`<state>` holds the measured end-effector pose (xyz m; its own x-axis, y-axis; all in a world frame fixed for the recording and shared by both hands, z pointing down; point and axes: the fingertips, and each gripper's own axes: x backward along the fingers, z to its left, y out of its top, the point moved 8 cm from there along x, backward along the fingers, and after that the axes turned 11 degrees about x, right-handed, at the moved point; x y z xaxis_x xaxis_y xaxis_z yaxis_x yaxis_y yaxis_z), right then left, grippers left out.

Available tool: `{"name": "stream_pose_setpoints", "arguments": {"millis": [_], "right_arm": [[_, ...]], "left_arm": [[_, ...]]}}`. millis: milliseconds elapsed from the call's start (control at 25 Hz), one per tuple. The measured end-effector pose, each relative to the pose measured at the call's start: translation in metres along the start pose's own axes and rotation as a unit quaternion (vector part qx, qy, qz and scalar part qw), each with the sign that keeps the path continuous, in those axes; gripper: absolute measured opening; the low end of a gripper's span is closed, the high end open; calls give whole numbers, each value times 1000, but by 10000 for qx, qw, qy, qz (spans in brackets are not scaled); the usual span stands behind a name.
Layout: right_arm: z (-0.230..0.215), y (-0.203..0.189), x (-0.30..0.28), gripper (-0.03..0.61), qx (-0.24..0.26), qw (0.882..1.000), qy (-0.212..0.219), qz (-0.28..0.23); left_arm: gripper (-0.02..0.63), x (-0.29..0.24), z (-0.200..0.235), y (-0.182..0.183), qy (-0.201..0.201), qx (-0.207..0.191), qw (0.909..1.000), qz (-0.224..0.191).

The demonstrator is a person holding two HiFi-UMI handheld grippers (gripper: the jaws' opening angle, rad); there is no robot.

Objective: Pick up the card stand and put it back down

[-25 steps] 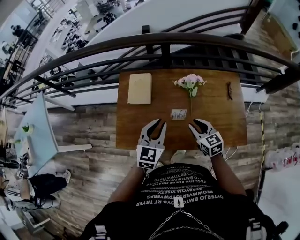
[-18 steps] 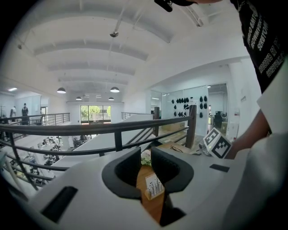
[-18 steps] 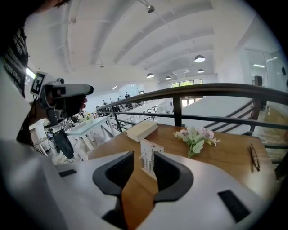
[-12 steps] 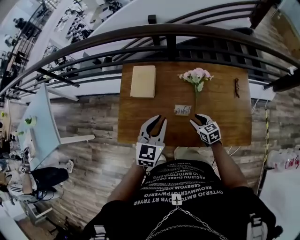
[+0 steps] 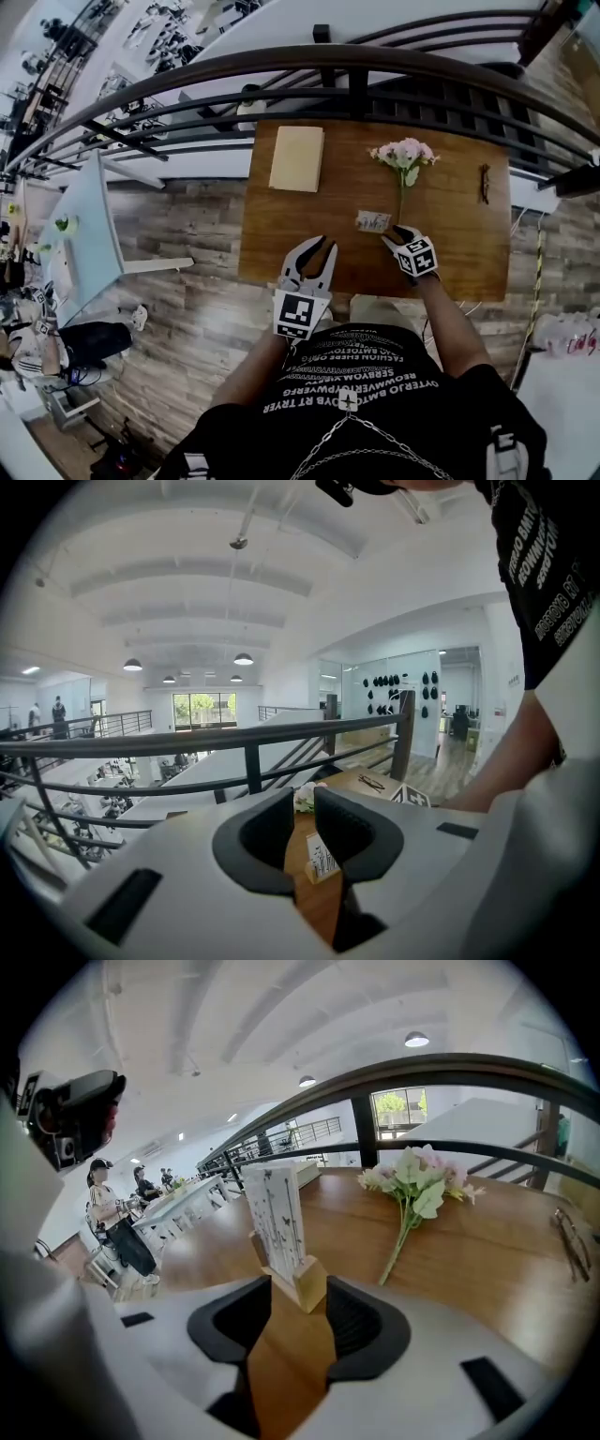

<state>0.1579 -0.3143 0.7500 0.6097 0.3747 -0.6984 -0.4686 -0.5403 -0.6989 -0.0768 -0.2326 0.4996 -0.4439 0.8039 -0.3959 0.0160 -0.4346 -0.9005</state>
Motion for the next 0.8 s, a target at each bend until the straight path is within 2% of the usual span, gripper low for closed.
{"name": "stream_pose_setpoints", "arguments": {"millis": [360, 480, 520, 800], "right_arm": [[-9, 6, -28, 198, 272, 9995, 137, 122], [-9, 4, -33, 196, 211, 9997, 35, 109], [-10, 2, -34, 170, 185, 9998, -24, 77], [-8, -1, -32, 149, 236, 9997, -86, -64]], "left_arm": [[86, 8, 1, -5, 146, -3, 9998, 109], [86, 15, 5, -9, 261, 21, 9995, 159], [86, 17, 7, -11, 301, 36, 9994, 181], [86, 27, 15, -19, 429, 92, 9987, 244]]}}
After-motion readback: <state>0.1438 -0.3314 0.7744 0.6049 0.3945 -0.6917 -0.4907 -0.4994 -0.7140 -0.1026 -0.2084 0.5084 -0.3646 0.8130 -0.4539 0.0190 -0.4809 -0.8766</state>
